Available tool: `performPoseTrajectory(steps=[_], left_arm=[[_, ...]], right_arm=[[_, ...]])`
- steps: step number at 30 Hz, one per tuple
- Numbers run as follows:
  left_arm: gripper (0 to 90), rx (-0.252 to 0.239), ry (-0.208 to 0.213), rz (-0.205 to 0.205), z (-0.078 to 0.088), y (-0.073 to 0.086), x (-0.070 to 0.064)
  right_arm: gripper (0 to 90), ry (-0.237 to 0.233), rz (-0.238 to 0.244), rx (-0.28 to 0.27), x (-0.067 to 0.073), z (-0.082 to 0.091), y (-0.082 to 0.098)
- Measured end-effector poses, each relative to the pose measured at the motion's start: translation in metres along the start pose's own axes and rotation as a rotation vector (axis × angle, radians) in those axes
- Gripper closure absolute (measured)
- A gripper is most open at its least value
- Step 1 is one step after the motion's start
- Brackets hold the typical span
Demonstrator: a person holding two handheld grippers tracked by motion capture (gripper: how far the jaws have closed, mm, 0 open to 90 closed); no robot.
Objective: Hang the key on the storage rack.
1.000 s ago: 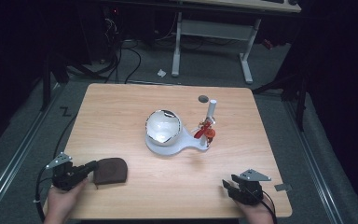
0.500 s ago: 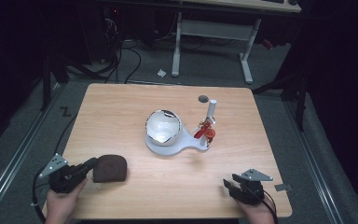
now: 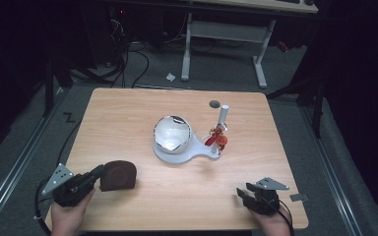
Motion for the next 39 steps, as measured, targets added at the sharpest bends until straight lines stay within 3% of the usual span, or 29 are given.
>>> performPoseTrajectory(steps=[8,25,39], left_arm=[[87.5,-0.013,-0.012,0.004,-0.001,-0.003,-0.003],[87.5,0.021,-0.037,-0.033,-0.015,-0.010,-0.023],[87.4,-0.042,-0.045,-0.033,0.000,-0.022,-0.013]], right_arm=[[54.6,-0.008,0.010,-0.012,-0.002,0.001,-0.001],[55.1,-0.048,0.036,-0.045,0.001,0.008,-0.004],[55.3,0.013,0.008,-0.050,-0.004,0.008,-0.006]])
Point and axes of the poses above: each handheld gripper's, and its own axes: z roughly backward along the jaws, y roughly out of its underside, x roughly to its left, the point moved 8 cm from there along -z, roughly forward along the jaws, and after that the axes turned 2 degrees about x, right-handed, at the moved point
